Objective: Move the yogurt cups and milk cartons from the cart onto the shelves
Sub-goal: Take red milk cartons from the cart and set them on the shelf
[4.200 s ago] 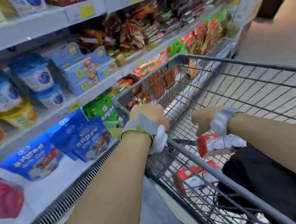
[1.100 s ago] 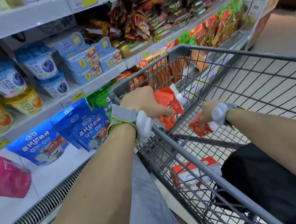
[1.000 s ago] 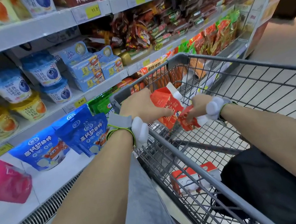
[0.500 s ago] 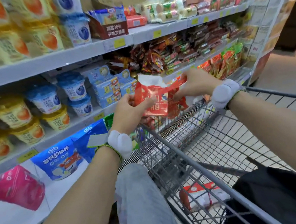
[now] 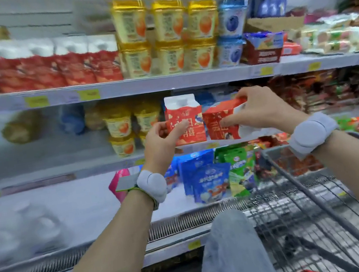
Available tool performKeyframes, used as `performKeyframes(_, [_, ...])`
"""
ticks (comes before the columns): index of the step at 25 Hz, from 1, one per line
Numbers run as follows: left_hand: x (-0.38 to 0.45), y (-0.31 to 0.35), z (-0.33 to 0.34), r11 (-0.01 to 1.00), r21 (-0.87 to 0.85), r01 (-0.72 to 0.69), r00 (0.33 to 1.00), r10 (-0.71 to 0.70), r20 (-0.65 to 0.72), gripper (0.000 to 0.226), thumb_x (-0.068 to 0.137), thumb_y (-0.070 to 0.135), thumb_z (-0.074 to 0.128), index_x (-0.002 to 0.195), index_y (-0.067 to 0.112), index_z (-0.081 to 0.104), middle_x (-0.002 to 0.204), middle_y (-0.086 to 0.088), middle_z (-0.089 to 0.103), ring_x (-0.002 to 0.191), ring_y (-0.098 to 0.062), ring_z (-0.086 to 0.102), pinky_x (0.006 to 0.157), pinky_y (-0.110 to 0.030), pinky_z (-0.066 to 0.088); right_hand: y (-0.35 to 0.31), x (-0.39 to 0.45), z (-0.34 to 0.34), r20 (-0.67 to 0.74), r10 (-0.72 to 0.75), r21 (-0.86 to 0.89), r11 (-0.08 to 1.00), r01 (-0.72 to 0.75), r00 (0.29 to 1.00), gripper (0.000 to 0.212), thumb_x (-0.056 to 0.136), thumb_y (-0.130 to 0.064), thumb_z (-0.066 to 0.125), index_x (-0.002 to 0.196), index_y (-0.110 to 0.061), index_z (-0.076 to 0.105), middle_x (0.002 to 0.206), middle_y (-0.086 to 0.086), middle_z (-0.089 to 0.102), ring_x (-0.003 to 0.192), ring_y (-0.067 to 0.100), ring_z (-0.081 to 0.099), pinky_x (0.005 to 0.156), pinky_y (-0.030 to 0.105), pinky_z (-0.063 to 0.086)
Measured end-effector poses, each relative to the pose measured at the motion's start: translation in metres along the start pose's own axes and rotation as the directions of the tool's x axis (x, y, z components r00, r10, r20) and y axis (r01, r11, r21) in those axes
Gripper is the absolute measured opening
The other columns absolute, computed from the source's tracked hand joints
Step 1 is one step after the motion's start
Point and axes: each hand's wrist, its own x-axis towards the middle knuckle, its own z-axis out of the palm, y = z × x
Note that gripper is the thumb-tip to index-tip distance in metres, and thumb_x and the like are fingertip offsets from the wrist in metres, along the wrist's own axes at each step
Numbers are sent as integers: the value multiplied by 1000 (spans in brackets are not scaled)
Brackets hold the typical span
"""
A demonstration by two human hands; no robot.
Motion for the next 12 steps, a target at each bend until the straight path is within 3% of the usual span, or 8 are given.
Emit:
performKeyframes(4, [0,-8,-77,994,-58,88,983,-96,-159,55,79,51,78,111,9,66,101,-9,77,90,-22,76,65,-34,62,-59,15,46,53,-92,38,995,91,994,60,62,-57,85,102,-17,64,90,0,66,85,21,61,81,44,55])
performKeyframes(8, [-4,-28,-152,984,-60,165,942,-176,-285,55,83,53,76,113,8,68,102,-7,78,92,-23,75,68,-32,61,-116,23,97,118,-185,72,982,177,976,60,63,-54,85,108,-20,63,98,1,68,90,22,63,82,40,55])
performKeyframes(12, [1,-44,-210,981,-81,178,881,-196,-430,33,89,42,75,102,11,70,96,-4,77,88,-19,74,78,-38,63,-155,26,146,187,-257,145,962,232,948,81,63,-57,84,130,-25,54,114,-1,66,96,19,66,84,43,60])
